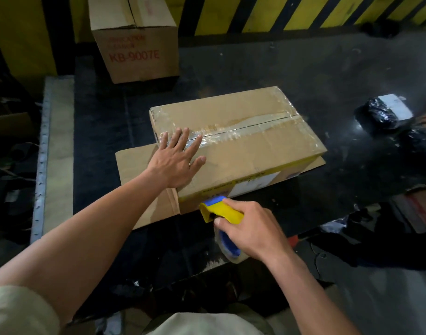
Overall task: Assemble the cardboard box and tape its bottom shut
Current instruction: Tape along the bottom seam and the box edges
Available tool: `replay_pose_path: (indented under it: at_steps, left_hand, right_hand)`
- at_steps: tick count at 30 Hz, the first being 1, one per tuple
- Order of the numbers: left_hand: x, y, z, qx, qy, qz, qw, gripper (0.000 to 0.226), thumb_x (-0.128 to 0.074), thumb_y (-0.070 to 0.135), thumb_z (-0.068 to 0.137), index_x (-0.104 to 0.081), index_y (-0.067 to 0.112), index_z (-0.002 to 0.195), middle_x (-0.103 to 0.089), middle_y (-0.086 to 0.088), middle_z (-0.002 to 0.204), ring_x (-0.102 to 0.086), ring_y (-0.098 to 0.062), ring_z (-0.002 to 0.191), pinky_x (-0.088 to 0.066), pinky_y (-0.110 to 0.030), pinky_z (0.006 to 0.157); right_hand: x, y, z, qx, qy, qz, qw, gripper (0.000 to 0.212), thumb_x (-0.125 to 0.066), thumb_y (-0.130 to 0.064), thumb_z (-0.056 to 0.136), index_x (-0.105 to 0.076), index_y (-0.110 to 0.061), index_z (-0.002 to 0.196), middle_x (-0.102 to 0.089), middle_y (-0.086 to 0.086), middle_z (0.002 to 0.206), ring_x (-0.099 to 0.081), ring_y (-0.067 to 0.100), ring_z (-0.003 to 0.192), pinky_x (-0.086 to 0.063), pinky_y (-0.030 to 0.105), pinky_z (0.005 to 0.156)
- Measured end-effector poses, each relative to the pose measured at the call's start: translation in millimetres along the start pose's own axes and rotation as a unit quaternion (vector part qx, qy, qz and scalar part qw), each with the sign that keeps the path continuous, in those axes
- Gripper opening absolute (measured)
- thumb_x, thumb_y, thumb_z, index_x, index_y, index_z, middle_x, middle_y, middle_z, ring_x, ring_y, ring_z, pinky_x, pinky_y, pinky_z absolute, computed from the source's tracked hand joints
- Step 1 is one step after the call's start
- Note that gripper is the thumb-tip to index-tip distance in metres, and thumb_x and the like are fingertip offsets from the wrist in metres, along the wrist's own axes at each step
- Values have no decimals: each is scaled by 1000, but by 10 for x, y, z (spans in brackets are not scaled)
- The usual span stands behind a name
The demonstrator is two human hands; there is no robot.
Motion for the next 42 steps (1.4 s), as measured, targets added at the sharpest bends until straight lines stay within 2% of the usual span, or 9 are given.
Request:
replay_pose_path:
  at_steps: [8, 13, 18, 24, 26, 29, 32, 35, 42]
  left_hand:
    - [104, 62, -6, 4, -6, -1, 1000, 72, -10, 63, 99, -3, 28, 162, 3, -17, 169, 6, -37, 156, 5, -60, 123]
    - [257, 398, 144, -1, -22, -6, 1000, 65, -21, 53, 104, -7, 28, 162, 5, -13, 170, 6, -37, 156, 0, -64, 122]
    - [408, 1156, 507, -51, -20, -24, 998, 67, -21, 59, 103, -14, 26, 162, 3, -11, 171, 0, -34, 157, -7, -62, 123]
    - [409, 2121, 1140, -88, -6, -32, 996, 70, -19, 62, 102, -17, 26, 161, 0, -8, 171, 2, -32, 157, -4, -61, 123]
    - [356, 2373, 1345, -93, -11, -40, 995, 72, -17, 63, 101, -14, 26, 162, 2, -8, 171, 6, -32, 156, -2, -62, 123]
    - [191, 2643, 1623, -84, -16, -33, 996, 77, -15, 68, 98, -6, 27, 162, 8, -11, 170, 12, -35, 155, 3, -66, 120]
    - [-52, 2759, 1771, -46, -20, -22, 999, 81, -5, 76, 94, 6, 32, 161, 17, -12, 168, 21, -35, 153, 8, -67, 120]
    - [-140, 2734, 1803, -31, -9, -9, 999, 81, 2, 79, 91, 10, 37, 160, 18, -9, 168, 22, -30, 153, 8, -64, 121]
    - [-124, 2408, 1771, -18, -12, 3, 1000, 77, -1, 79, 92, 10, 41, 159, 19, -4, 168, 25, -25, 152, 10, -61, 122]
  right_hand:
    - [518, 121, -46, 36, 99, 58, 993, 60, -62, -62, 83, -57, -35, 137, -66, -9, 129, -61, 9, 112, -50, 25, 90]
    - [849, 305, 78, 25, 116, 70, 990, 47, -50, -37, 93, -54, -33, 140, -58, -7, 141, -54, 10, 123, -41, 20, 95]
    - [1403, 711, 198, -16, 172, 25, 985, 52, -49, -30, 94, -46, -33, 146, -59, 12, 130, -55, 24, 117, -43, 32, 93]
    - [2005, 1631, 524, -94, 236, 1, 967, 64, -49, -25, 95, -27, -23, 155, -53, 16, 120, -55, 37, 111, -46, 41, 91]
    - [2166, 1960, 691, -121, 247, 34, 961, 59, -47, -27, 96, -33, -24, 153, -53, 18, 114, -56, 38, 106, -45, 40, 89]
    - [2381, 2402, 978, -123, 258, 94, 954, 59, -60, -47, 87, -50, -24, 140, -63, 18, 108, -58, 36, 104, -46, 38, 84]
    - [2527, 2818, 1319, -121, 249, 148, 950, 49, -69, -34, 83, -59, -23, 129, -69, 7, 114, -62, 28, 107, -47, 32, 84]
    - [2472, 3167, 1712, -127, 204, 224, 944, 46, -66, -15, 85, -60, -21, 130, -65, 1, 120, -61, 22, 110, -47, 30, 88]
    - [2147, 3802, 2263, -146, 135, 298, 934, 43, -60, -13, 92, -57, -20, 135, -62, 2, 124, -58, 16, 111, -45, 28, 92]
Point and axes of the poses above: each hand's wrist, its own z-axis towards the middle knuckle, its own x-axis out of the back of the hand, y = z × x, the point moved 10 cm from there along z, towards the middle knuckle
